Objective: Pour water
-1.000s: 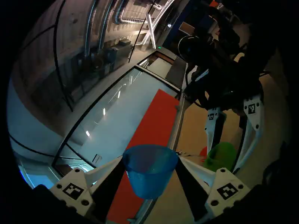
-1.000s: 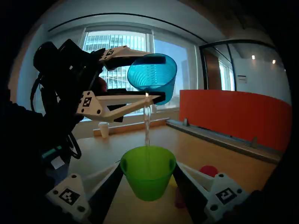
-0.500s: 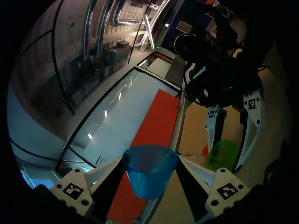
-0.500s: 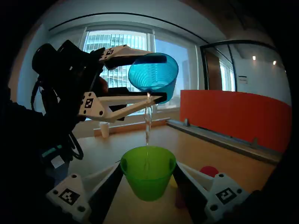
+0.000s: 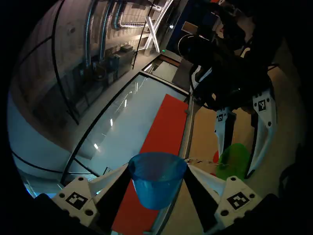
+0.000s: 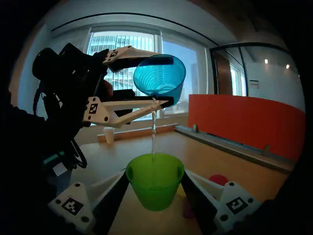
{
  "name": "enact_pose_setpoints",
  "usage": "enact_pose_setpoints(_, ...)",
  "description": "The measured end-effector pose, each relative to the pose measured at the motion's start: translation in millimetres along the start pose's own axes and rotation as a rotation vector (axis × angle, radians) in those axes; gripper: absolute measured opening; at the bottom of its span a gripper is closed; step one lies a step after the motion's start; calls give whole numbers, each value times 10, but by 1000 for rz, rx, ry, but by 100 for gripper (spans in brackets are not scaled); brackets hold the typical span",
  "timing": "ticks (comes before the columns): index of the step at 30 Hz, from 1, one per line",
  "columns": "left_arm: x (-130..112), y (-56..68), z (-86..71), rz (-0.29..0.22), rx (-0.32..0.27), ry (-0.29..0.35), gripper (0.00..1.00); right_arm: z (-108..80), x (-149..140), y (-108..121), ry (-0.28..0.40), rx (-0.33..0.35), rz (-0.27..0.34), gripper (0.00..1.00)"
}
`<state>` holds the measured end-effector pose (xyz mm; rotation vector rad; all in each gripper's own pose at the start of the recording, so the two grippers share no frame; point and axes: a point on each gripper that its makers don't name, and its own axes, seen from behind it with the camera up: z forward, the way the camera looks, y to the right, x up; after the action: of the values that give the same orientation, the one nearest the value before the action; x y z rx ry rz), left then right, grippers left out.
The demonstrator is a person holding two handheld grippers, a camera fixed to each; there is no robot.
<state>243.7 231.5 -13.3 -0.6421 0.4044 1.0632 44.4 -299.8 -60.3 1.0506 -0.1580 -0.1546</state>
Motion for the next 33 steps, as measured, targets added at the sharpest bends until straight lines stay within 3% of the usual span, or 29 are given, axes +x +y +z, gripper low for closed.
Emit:
enact_pose_setpoints(21,41,16,30,53,1,20,88,-31,29,24,4,-2,-1,90)
enact_pose_setpoints(33,55,15,40,115,6,31,88,-35,35,18,8,-3,-3,90)
